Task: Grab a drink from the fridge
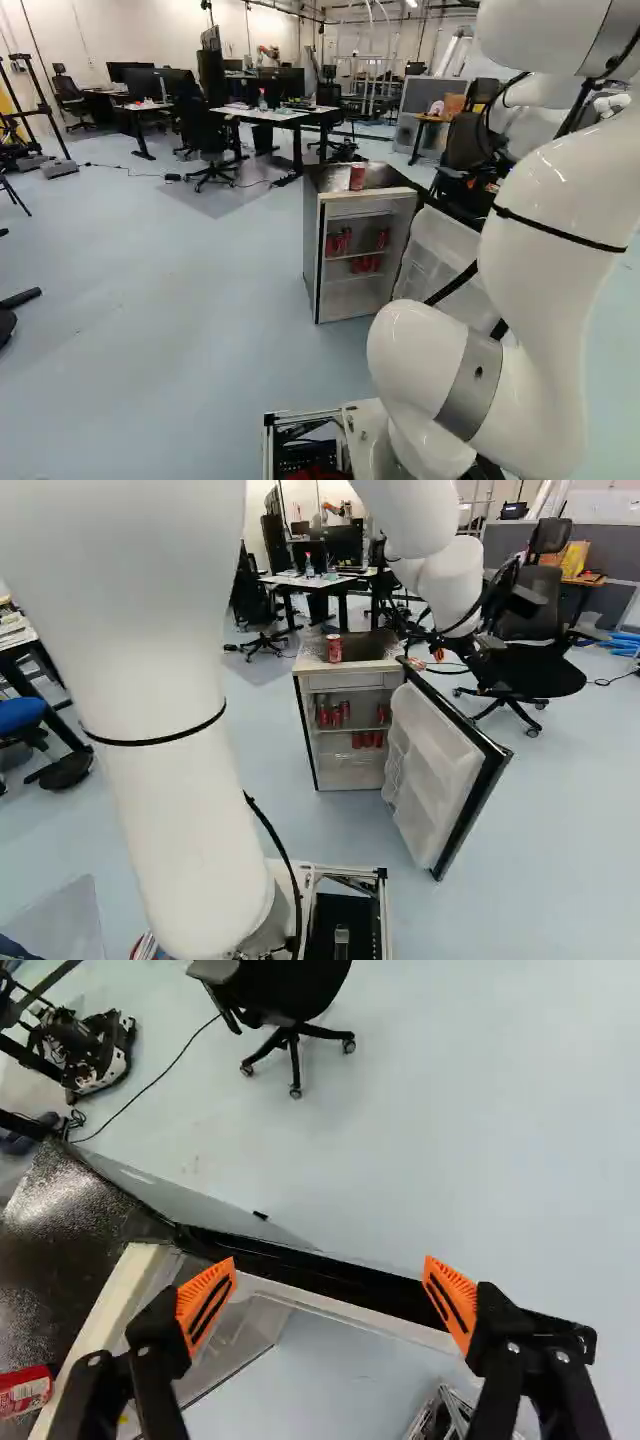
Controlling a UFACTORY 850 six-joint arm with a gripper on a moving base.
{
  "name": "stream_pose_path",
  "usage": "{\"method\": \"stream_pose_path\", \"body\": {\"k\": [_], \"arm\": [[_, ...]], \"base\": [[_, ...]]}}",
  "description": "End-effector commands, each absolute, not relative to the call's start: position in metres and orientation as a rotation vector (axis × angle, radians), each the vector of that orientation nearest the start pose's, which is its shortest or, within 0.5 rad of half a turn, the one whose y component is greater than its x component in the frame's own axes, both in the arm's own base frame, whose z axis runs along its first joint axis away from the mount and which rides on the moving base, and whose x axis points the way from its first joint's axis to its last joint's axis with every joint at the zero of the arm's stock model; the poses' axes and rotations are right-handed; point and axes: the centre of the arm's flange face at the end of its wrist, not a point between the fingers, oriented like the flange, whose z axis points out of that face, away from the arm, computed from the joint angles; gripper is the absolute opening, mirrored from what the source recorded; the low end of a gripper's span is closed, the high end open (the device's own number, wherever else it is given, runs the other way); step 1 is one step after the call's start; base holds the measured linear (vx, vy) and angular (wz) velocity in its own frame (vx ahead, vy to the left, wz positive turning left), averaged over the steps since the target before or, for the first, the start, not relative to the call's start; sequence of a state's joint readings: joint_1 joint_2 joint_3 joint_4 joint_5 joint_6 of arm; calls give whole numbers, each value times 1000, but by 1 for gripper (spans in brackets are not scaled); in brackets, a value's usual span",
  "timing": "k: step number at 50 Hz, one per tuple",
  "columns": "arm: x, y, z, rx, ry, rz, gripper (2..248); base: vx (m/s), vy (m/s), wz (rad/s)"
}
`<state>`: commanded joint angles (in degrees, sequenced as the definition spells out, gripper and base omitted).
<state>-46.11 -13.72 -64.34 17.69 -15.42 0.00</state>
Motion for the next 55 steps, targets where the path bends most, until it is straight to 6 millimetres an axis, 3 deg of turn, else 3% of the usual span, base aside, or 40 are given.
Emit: {"method": "stream_pose_path", "body": {"k": [37, 55], "arm": [[397, -463, 507, -2585, 1650, -833, 247], [407, -495, 483, -2568, 1666, -722, 247]], "base": [[0, 0, 0], [0, 0, 0]]}}
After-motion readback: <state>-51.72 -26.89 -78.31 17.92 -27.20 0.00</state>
